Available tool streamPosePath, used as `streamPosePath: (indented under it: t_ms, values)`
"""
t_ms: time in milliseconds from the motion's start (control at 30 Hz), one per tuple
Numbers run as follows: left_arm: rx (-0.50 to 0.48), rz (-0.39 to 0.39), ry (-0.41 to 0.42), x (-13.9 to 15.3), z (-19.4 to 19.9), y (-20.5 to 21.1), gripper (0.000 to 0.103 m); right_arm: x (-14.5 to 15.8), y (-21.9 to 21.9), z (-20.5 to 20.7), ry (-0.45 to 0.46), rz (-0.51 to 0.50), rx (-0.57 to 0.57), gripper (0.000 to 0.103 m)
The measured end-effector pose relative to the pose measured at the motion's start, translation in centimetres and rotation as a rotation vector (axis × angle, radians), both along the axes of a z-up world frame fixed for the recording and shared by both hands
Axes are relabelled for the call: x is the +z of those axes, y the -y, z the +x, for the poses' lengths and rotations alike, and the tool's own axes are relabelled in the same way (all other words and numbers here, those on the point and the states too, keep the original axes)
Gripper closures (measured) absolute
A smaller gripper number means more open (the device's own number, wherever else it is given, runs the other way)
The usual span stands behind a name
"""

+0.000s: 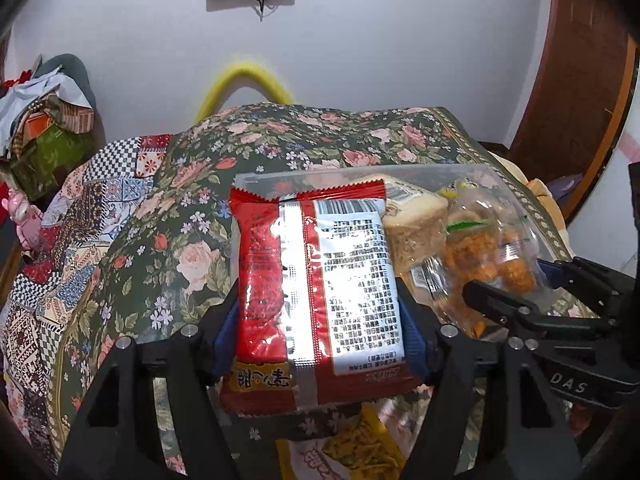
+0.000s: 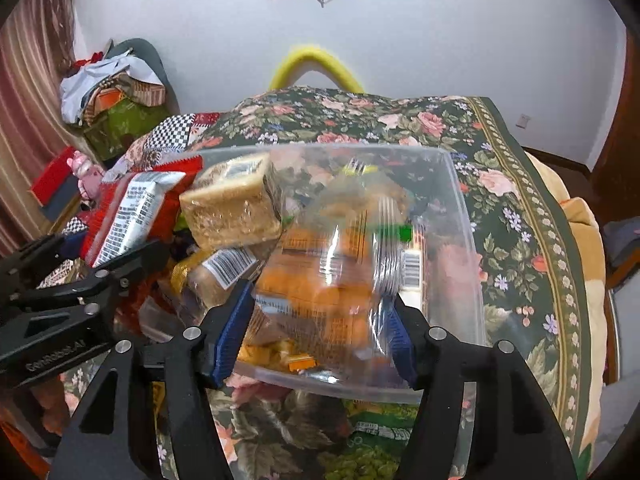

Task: Organize snacks
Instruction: 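Carry the red packet and orange-snack bag over the box, then open the left tool releasing the red packet while the right tool releases the bag into the box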

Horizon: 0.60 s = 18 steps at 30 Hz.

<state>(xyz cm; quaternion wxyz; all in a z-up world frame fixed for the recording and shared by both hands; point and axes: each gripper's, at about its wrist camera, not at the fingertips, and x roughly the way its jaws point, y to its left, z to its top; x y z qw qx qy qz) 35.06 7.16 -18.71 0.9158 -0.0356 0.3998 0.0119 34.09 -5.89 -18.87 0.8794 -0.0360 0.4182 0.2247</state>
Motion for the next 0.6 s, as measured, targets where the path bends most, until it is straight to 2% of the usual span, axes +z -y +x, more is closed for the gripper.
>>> streamPosePath:
  t_ms: [67, 133, 367, 500, 600]
  values:
    - [-0.004, -0.013, -0.007, 0.2, -0.3, -0.1, 0.034, 0.2, 0.2, -0.4, 0.000, -0.002, -0.002, 0.035]
    - [-0.007, -0.022, -0.012, 0.5, -0.8, -0.2, 0.032, 0.7, 0.3, -1.1, 0.019, -0.009, 0.000, 0.032]
    - [-0.013, -0.028, 0.019, 2.6, -3.5, -0.1, 0.021, 2.6, 1.4, -3.2, 0.062, 0.007, 0.003, 0.026]
    - [-0.021, -0.016, 0.019, 3.3, -5.1, -0.1, 0.020, 3.3, 2.3, -4.4, 0.075, 0.021, -0.004, 0.025]
    - [-0.032, -0.010, 0.010, 3.3, -6.3, 0.1, 0.012, 3.5, 3.0, -5.5, 0.086, 0.017, -0.010, 0.023]
